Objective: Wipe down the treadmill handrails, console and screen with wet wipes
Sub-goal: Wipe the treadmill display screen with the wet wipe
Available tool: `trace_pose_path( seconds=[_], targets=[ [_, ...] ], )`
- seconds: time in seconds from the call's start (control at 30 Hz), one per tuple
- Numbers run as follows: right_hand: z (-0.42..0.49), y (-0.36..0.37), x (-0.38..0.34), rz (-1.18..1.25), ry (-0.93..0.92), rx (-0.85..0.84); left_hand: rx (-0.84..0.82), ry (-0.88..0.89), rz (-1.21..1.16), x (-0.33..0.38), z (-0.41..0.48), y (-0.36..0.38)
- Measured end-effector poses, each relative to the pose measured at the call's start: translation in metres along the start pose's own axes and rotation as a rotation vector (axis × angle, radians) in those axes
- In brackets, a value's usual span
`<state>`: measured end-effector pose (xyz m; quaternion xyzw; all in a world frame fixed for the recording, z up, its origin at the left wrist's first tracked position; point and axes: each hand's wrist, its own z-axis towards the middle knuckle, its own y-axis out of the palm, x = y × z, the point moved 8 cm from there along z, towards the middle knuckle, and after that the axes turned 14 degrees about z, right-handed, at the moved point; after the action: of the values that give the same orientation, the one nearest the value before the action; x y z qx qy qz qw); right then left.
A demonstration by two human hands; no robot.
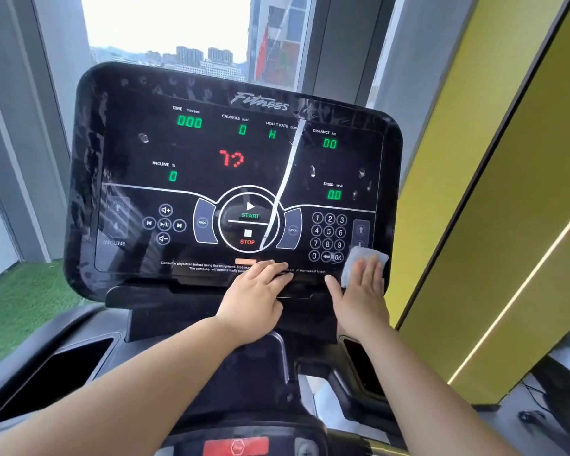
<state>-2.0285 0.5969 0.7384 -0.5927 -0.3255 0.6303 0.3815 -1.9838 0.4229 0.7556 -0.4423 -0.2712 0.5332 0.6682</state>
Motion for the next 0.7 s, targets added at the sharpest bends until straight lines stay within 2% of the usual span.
trace_pose_path(
  seconds=[0.1,0.2,0.3,0.47,0.53,0.7],
  targets=[
    [-0.002,0.007,-0.02,0.065,-0.02,-0.007,0.028,-0.036,-0.024,0.002,0.0,-0.001],
    [-0.008,0.017,-0.042,-0.038,-0.142,-0.042,0.044,-0.057,-0.035,0.002,0.001,-0.001],
    [-0.006,0.014,-0.033,-0.072,-0.198,-0.068,0.043,-0.047,-0.032,0.002,0.003,-0.001],
    [0.01,-0.014,0.001,0.059,0.03,0.02,0.052,-0.041,-0.036,0.001,0.002,-0.004],
    [0.013,-0.013,-0.01,0.101,0.044,0.034,0.046,-0.041,-0.04,0.002,0.001,-0.004],
    [0.001,0.014,-0.063,0.026,-0.184,-0.076,0.014,-0.07,-0.068,0.001,0.002,-0.005]
  ],
)
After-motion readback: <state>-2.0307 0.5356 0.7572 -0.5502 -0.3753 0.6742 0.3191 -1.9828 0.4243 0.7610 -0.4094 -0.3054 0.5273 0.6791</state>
